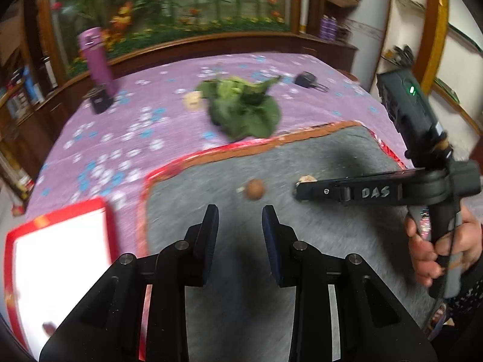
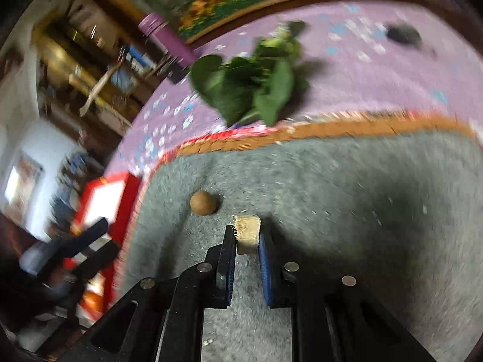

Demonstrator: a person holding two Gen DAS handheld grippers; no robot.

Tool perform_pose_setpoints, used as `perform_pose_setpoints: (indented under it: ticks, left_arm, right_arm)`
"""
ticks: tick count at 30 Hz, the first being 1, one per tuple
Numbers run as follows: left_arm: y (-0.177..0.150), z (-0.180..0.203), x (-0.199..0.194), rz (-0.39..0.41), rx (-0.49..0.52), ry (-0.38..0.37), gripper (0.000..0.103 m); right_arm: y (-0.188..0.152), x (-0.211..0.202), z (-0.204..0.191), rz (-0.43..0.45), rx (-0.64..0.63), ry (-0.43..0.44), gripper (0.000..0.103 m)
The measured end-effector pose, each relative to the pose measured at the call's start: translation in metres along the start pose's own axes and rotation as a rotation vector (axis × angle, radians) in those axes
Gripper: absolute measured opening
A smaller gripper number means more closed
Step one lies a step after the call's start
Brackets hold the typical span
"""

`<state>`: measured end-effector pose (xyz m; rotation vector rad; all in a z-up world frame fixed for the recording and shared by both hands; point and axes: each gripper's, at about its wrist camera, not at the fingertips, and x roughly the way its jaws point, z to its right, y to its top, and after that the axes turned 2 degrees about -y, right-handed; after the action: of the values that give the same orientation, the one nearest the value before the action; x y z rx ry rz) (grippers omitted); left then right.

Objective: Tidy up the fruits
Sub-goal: 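Grasp a brown nut with the left gripper while the right grasps a yam chunk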

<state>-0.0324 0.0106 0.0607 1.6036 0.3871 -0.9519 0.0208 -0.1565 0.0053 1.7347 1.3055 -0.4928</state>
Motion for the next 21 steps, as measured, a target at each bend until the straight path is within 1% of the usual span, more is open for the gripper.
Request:
perform_pose_setpoints:
  ticks: [2,5,8,11,16,17,19,20,21]
  left_arm:
    - [0.007,0.008,0.015,-0.022,0.03,-0.01,0.029]
    - [0.016,0.017,0.035,-0.047,0.069,-0.012,0.029]
    - [0.021,0.023,0.049,-0.061,0.108,-0.012,0.029]
    - [0.022,0.025,0.06,-0.077,0.128,-0.004,0.029]
    - [0.022,0.019,0.067,-0.072,0.153,0.025,0.029]
    - [0.02,0.016,0.07,-0.083,0.148,0.03,0.029]
    - [0.017,0.01,0.078,-0.108,0.124,0.015,0.029]
    - [0.015,0.007,0.08,-0.111,0.112,0.01,0.029]
    - [0.015,0.006,0.079,-0.096,0.102,0.002,0.029]
  right_arm:
    - [0.002,-0.005,0.015,0.001,0.089,0.042,0.014]
    - [0.004,-0.011,0.029,0.019,0.158,0.04,0.014]
    - [0.003,-0.008,0.039,-0.013,0.217,0.073,0.014]
    - [0.003,-0.008,0.038,-0.014,0.222,0.079,0.014]
    - [0.001,-0.009,0.038,-0.012,0.223,0.079,0.014]
    - [0.002,-0.009,0.039,-0.012,0.223,0.079,0.014]
    - [0.004,-0.007,0.04,-0.011,0.223,0.08,0.014]
    - [0.004,-0.006,0.041,-0.008,0.224,0.08,0.014]
    - [0.004,-0.006,0.041,-0.007,0.223,0.08,0.014]
